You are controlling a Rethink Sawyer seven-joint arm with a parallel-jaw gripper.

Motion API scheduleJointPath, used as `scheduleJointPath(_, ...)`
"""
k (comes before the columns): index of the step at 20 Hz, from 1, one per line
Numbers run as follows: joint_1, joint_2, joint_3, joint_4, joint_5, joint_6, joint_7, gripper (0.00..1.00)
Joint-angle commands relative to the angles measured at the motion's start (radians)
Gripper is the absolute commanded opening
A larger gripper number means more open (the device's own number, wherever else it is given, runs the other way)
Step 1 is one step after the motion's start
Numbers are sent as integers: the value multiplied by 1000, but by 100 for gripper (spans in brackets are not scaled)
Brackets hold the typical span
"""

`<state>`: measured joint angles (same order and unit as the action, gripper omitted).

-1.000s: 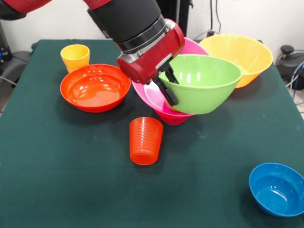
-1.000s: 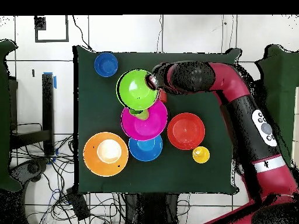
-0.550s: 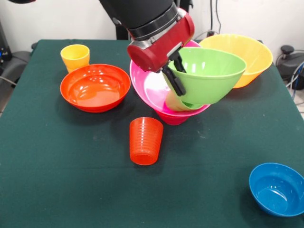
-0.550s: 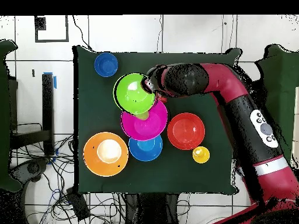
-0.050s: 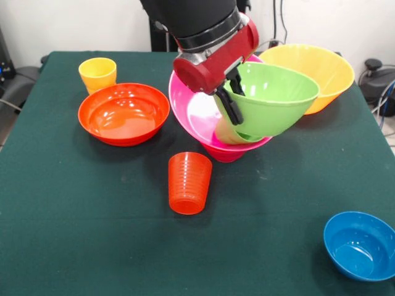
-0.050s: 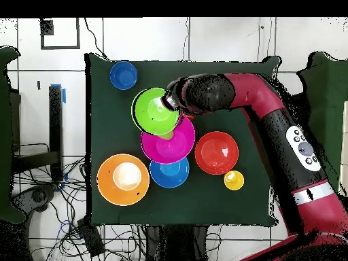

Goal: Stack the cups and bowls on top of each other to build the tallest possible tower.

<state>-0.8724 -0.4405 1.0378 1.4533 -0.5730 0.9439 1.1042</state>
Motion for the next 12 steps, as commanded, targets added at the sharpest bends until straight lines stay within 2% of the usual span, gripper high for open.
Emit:
scheduleJointPath(1,69,-5,-164,-25,-52,121,-33,0)
scheduleJointPath(12,22,3,-161,27,-30,42,-89,0)
